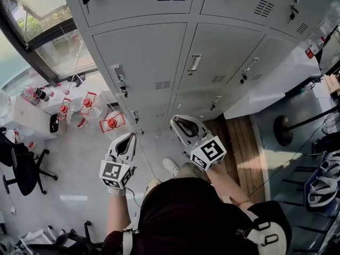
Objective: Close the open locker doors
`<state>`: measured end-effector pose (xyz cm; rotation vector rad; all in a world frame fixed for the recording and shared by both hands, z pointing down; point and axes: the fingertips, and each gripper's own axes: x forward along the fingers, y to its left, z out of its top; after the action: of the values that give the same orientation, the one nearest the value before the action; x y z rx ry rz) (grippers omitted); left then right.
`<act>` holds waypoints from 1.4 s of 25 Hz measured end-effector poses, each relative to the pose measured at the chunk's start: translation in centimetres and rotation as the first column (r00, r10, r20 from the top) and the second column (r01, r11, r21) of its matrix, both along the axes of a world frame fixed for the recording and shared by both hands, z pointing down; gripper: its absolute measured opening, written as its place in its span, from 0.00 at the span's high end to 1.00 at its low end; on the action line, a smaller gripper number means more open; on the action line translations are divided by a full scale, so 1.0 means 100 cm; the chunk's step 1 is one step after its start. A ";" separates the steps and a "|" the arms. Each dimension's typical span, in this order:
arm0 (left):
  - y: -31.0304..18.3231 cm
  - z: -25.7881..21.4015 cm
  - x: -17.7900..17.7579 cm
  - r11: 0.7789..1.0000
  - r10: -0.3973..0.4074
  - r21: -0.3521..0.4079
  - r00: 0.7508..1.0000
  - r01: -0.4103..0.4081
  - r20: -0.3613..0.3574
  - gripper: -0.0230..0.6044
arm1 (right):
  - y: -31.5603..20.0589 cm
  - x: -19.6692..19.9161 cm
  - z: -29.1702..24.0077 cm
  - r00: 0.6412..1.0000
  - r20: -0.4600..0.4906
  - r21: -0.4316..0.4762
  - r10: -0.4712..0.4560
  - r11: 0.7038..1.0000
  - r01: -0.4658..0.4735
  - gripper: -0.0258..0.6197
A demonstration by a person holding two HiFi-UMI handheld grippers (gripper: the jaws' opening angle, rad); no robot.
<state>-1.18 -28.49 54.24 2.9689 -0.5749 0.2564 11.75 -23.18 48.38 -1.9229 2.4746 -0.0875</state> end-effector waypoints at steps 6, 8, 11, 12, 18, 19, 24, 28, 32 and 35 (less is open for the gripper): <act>0.009 0.001 0.015 0.999 0.043 0.003 0.999 -0.043 0.002 0.95 | 0.014 0.006 0.007 1.000 -0.004 -0.012 0.009 1.000 -0.009 0.88; 0.010 0.002 0.018 0.999 0.051 0.005 0.999 -0.051 0.002 0.95 | 0.016 0.006 0.009 1.000 -0.003 -0.012 0.006 1.000 -0.006 0.88; 0.013 0.002 0.022 0.998 0.056 0.004 0.998 -0.056 0.000 0.95 | 0.020 0.009 0.010 1.000 -0.002 -0.015 0.003 1.000 -0.003 0.88; 0.013 0.002 0.023 0.998 0.056 0.002 0.998 -0.056 -0.002 0.95 | 0.021 0.009 0.010 1.000 -0.001 -0.018 0.001 1.000 -0.001 0.88; 0.017 0.007 0.027 0.998 0.061 -0.006 0.998 -0.061 0.001 0.95 | 0.024 0.011 0.013 1.000 0.007 -0.023 -0.006 1.000 0.006 0.88; 0.018 0.007 0.028 0.998 0.061 -0.007 0.998 -0.061 0.001 0.95 | 0.024 0.011 0.013 1.000 0.007 -0.023 -0.008 1.000 0.008 0.88; 0.016 0.005 0.030 0.998 0.059 -0.004 0.998 -0.059 -0.003 0.95 | 0.021 0.012 0.011 1.000 0.011 -0.019 -0.011 1.000 0.012 0.88; 0.014 0.004 0.029 0.999 0.052 -0.003 0.999 -0.052 -0.004 0.95 | 0.019 0.014 0.011 1.000 0.018 -0.020 -0.010 1.000 0.011 0.88; 0.012 0.002 0.028 0.999 0.045 -0.002 0.999 -0.045 -0.009 0.95 | 0.017 0.016 0.009 1.000 0.024 -0.019 -0.009 1.000 0.010 0.88; 0.012 0.002 0.028 0.999 0.041 -0.003 0.999 -0.041 -0.011 0.95 | 0.017 0.016 0.008 1.000 0.027 -0.017 -0.011 1.000 0.011 0.88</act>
<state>1.59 -27.32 54.42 2.9800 -0.5117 0.2435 13.34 -21.49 49.16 -1.9019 2.4760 -0.1342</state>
